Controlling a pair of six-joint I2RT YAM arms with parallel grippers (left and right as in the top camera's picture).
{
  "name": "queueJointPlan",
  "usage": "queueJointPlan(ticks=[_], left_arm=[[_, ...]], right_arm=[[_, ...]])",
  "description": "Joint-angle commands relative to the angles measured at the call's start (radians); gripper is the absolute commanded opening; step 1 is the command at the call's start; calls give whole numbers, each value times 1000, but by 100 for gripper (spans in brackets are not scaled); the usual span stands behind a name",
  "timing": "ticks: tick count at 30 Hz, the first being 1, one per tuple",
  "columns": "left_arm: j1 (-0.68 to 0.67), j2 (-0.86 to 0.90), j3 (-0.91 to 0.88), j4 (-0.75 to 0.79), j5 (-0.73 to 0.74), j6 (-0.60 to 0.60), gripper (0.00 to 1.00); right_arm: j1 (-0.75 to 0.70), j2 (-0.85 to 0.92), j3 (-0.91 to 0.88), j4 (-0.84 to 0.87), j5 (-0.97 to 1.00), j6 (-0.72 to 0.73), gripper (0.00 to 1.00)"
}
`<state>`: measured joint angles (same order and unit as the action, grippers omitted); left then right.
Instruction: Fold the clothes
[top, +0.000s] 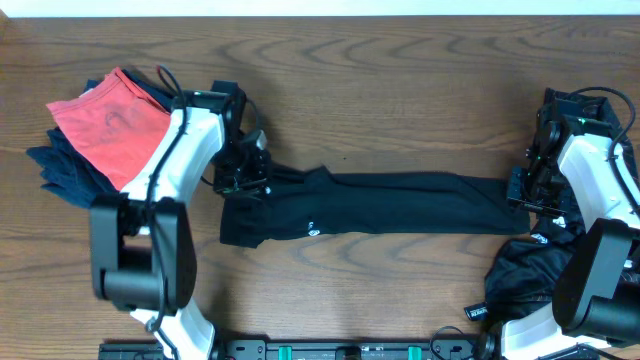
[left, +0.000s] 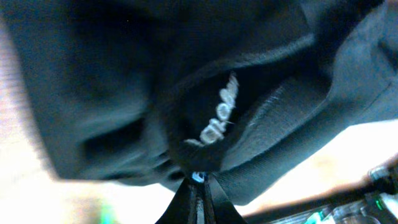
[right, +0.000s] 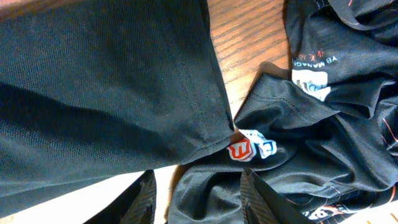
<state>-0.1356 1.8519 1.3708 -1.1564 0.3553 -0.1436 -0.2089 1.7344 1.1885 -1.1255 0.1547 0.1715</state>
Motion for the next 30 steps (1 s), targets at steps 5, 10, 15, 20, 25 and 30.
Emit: queueJointPlan(ticks=[5,10,15,20,25,30], left_arm=[[1,-49,-48,-26,-195,-141,6],[0,-49,-158,41,-181,-146,11],[0,-49,-192,68,-180,-146,42],[0,-49,-192,46,-180,-146,42],[0,-60,-187,19,-181,-120,42],[0,-131,-172,13,-181,-120,42]], right_arm=[[2,7,-5,0,14,-7,46],[2,7,-5,3,13,-13,53],[2,7,-6,18,-95,-111,57],[2,14,-24,37,-118,-121,60],[-7,19,-103,148,-117,-121,65],[-25,19,-208,311,-119,-121,65]])
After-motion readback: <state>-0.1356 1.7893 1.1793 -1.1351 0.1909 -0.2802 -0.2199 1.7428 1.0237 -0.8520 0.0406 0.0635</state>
